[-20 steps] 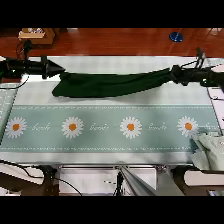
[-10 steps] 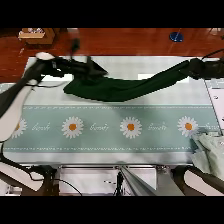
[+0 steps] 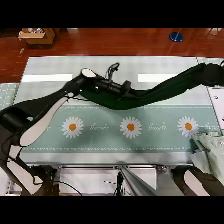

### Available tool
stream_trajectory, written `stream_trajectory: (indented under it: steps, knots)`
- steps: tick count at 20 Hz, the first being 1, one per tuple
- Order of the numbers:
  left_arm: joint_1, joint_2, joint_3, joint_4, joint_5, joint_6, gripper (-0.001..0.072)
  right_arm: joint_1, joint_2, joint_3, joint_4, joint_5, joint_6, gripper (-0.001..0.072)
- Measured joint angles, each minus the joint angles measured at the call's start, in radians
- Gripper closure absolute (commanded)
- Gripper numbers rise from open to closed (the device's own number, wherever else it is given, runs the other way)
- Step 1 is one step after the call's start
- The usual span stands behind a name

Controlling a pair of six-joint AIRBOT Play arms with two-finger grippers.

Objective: Fold the shirts.

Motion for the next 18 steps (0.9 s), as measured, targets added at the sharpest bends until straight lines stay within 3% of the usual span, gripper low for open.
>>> stream_trajectory:
  steps: [7, 10, 14, 18]
  knots:
    - [-0.156, -0.067, 0.0, -0.024, 0.072, -0.06, 0.0685, 0.0, 0.062, 0.0, -0.01, 0.035, 0.014, 0.0687]
    - [-0.195, -0.08, 0.0, -0.076, 0.097, -0.042, 0.0687, 0.0, 0.067, 0.0, -0.012, 0.042, 0.016, 0.0686]
    - [-0.122, -0.017, 0.0, -0.106, 0.1, 0.048, 0.0689, 0.049, 0.068, 0.0, -0.014, 0.037, 0.023, 0.0687]
    - [0.081, 0.153, 0.0, -0.043, 0.062, 0.104, 0.0689, 0.189, 0.043, -0.003, -0.04, -0.078, 0.068, 0.0687]
